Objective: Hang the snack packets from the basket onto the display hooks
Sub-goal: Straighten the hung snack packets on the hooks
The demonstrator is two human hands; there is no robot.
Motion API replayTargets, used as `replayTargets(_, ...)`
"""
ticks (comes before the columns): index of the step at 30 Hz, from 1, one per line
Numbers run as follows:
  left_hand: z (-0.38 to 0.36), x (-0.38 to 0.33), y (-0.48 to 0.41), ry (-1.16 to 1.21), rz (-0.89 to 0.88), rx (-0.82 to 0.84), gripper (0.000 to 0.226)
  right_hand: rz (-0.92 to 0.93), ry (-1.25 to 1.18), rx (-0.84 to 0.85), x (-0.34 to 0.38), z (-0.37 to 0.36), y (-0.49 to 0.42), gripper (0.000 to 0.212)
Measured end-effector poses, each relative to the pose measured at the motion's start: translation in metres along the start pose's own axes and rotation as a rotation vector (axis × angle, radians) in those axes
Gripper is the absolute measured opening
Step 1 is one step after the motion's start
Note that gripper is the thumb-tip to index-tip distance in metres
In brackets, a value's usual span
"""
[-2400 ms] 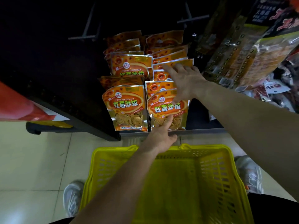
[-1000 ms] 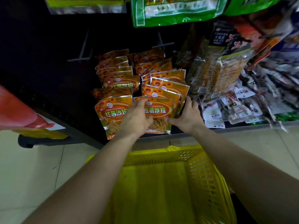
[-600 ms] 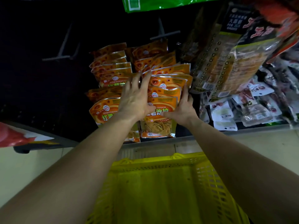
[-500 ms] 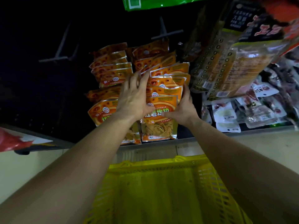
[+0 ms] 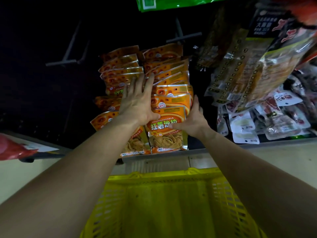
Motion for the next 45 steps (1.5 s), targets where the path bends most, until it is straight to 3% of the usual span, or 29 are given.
replayTargets(8, 0.002, -0.005, -0.005, 0.045, -0.01, -0.004, 0.143, 0.066, -0.191, 0.127, 0.006, -0.006, -0.003, 0.116)
replayTargets(10, 0.003, -0.006, -0.006, 0.034, -0.009, -0.008, 0.142, 0.083, -0.197, 0.138, 0.004, -0.001, -0.002, 0.124)
replayTargets(15, 0.003, -0.011, -0.013, -0.015, -0.023, 0.01, 0.147, 0.073, -0.095, -0.039, 0.007, 0.02, -0.001, 0.157)
replayTargets(19, 0.004, -0.01, -0.023, -0.039, -0.032, 0.041, 0.148, 0.11, -0.201, 0.125, 0.021, 0.013, -0.013, 0.15)
replayTargets(22, 0.005, -0.006, -0.025, -0.029, -0.035, 0.046, 0.145, 0.166, -0.215, 0.153, 0.031, 0.006, -0.018, 0.134)
replayTargets(26, 0.004, -0.005, -0.024, -0.022, -0.055, 0.059, 0.143, 0.22, -0.21, 0.206, 0.04, 0.005, -0.02, 0.13)
replayTargets(29, 0.005, -0.006, -0.027, 0.008, -0.067, 0.08, 0.143, 0.235, -0.235, 0.127, 0.038, 0.016, -0.017, 0.131)
replayTargets(32, 0.007, -0.004, -0.031, 0.055, -0.066, 0.092, 0.144, 0.242, -0.111, 0.019, 0.039, 0.031, -0.015, 0.137)
replayTargets(35, 0.011, 0.004, -0.035, 0.102, -0.077, 0.1, 0.145, 0.271, -0.047, 0.052, 0.048, 0.04, -0.022, 0.145)
replayTargets(41, 0.01, 0.022, -0.037, 0.083, -0.085, 0.101, 0.129, 0.307, 0.043, 0.211, 0.071, 0.032, -0.037, 0.136)
replayTargets(45, 0.014, 0.019, -0.046, 0.153, -0.11, 0.065, 0.125, 0.294, 0.132, 0.116, 0.068, 0.044, -0.041, 0.146)
Point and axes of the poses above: each hand's wrist, its own y-axis away from the middle knuckle, its own z-axis out of the back of the hand, x = y × z, the point moved 5 cm from there along -y, towards the middle knuckle, and after that the axes turned 6 degrees about y, right-handed, at the moved point
